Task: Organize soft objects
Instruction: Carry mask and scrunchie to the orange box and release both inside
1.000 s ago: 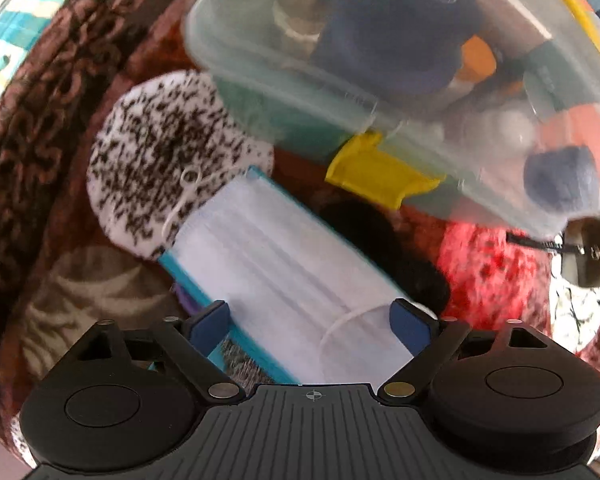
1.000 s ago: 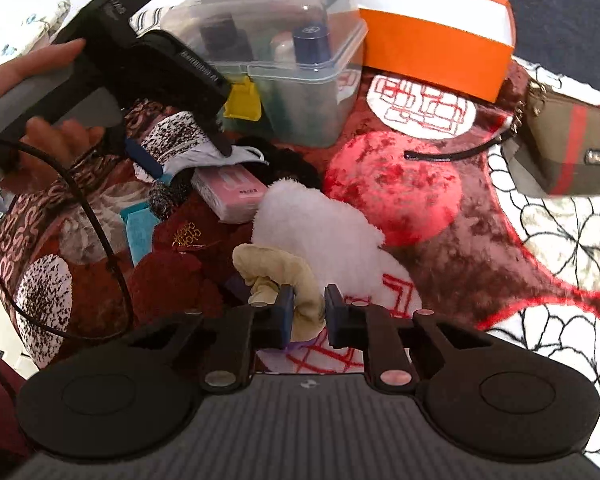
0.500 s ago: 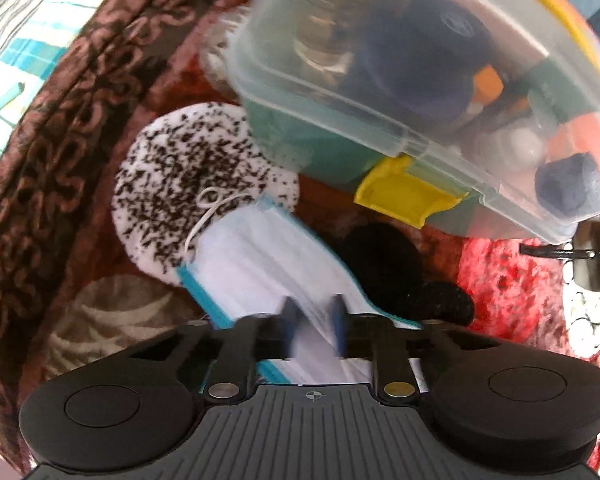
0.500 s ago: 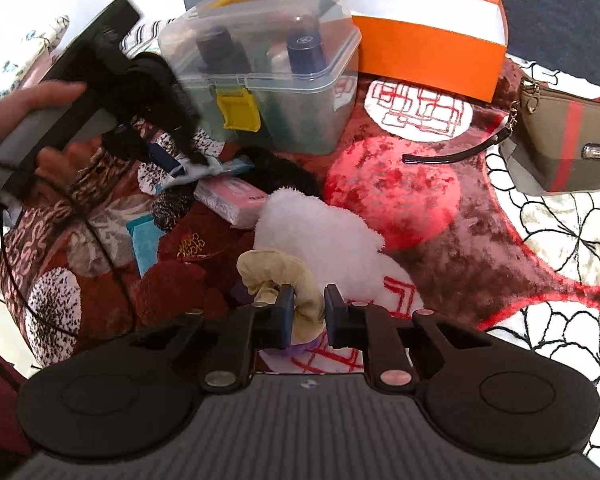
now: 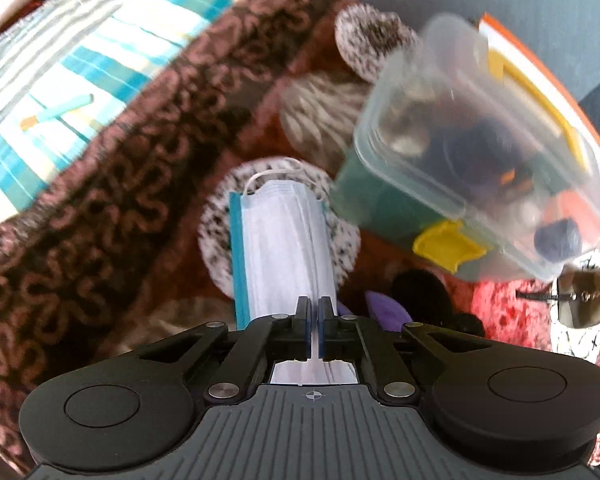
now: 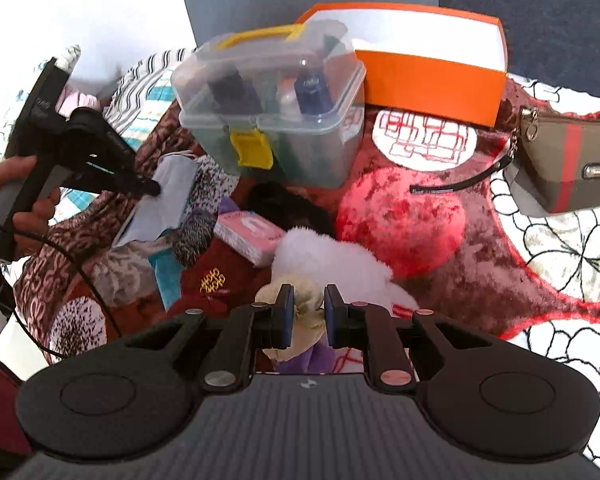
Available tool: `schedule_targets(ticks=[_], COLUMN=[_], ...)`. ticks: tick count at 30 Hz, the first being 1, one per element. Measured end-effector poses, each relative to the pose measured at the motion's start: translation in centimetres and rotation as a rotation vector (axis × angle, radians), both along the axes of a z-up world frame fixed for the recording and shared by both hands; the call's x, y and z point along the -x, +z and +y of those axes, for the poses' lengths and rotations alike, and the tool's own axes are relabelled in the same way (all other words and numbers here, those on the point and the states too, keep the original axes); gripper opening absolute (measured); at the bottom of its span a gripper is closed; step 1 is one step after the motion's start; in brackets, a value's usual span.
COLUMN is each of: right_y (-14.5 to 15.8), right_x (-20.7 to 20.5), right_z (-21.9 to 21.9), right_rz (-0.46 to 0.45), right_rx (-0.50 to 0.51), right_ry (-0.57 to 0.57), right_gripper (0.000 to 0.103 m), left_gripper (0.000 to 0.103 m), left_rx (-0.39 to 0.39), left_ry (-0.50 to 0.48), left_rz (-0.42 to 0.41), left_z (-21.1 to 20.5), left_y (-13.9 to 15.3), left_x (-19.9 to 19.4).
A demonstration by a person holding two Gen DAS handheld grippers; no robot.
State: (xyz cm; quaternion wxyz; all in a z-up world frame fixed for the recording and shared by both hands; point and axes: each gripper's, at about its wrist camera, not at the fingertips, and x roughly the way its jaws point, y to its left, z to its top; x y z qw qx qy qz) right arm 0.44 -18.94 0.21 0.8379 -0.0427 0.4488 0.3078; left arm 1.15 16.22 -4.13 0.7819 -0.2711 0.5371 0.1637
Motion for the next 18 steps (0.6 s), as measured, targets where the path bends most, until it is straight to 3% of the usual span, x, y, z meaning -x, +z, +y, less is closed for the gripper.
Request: schedule_targets(ticks=[12,15,16,17,18], right_y=[3.1,3.0,2.4,1.6,0.6], right_x=[-3.3,-4.0,-4.0,-3.9,-3.4], right_z=[-0.6,-0.7,-0.6,-0.5,-0.5], right_rz=[-0.083,-0.016,0.030,0.068,0.083], right_rx=[-0.066,-0.075,-0.054,-0.018,0.019], right_ry=[-0.053,0.003,0.030,0.039,0.032], right_gripper=[0.017,0.021,0.037,0.067,0.078], left_gripper=[0.057,0.057,0.057,0.057,0.057], left_rx=[-0.106,-0.128,-0.132,-0.138,-0.142], left_ry=[0.031,0.039,0.041,0.041,0.042], left_rz=[-0.102,-0.124,-0.130,-0.137,-0.141], left_z=[4.5,5.4,5.6,5.7,5.8], left_y=[4.3,5.3,5.5,5.8,5.9], left_x=[-0.8,-1.4,-1.5,-1.6,-1.7])
